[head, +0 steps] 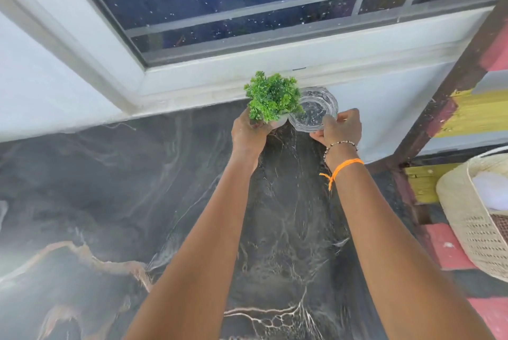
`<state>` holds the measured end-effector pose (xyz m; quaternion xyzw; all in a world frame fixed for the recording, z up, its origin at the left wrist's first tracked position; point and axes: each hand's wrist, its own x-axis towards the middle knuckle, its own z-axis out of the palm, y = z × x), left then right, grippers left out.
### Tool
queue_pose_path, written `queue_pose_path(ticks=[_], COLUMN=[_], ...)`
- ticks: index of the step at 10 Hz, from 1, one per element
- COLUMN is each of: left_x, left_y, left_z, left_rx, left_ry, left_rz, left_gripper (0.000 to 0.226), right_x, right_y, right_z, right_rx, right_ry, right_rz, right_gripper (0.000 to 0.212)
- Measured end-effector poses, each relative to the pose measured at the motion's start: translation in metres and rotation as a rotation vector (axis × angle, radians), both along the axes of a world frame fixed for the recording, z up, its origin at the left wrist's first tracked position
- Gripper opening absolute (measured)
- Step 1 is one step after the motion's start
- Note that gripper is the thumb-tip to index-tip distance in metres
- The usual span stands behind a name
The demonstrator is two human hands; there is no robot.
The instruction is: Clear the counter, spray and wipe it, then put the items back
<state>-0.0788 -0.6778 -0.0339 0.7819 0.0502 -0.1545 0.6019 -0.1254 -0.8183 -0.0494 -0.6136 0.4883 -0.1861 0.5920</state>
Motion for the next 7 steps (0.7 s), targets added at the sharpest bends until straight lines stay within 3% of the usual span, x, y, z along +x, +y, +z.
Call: queue_pose_path(ticks=[3, 5, 7], left_x=[0.021, 0.019, -0.002], left_y=[-0.016, -0.016, 0.007], left_z=[-0.004, -0.007, -0.007], left_rx=[-0.020, -0.041, -0.102], left_ry=[0.031, 0.016, 0.066], left_rz=[0.072, 0.106, 0.164], left_gripper=[0.016, 0.022, 0.050], right_x=[0.022, 0.020, 0.001], right_y=[-0.009, -0.005, 0.009], right_z=[-0.009, -0.006, 0.001], right_rx=[-0.006, 0.120, 0.200], right_ry=[0.038, -0.071, -0.142], right_rz=[-0.008, -0.021, -0.023], right_gripper=[0.013, 0.019, 0.013])
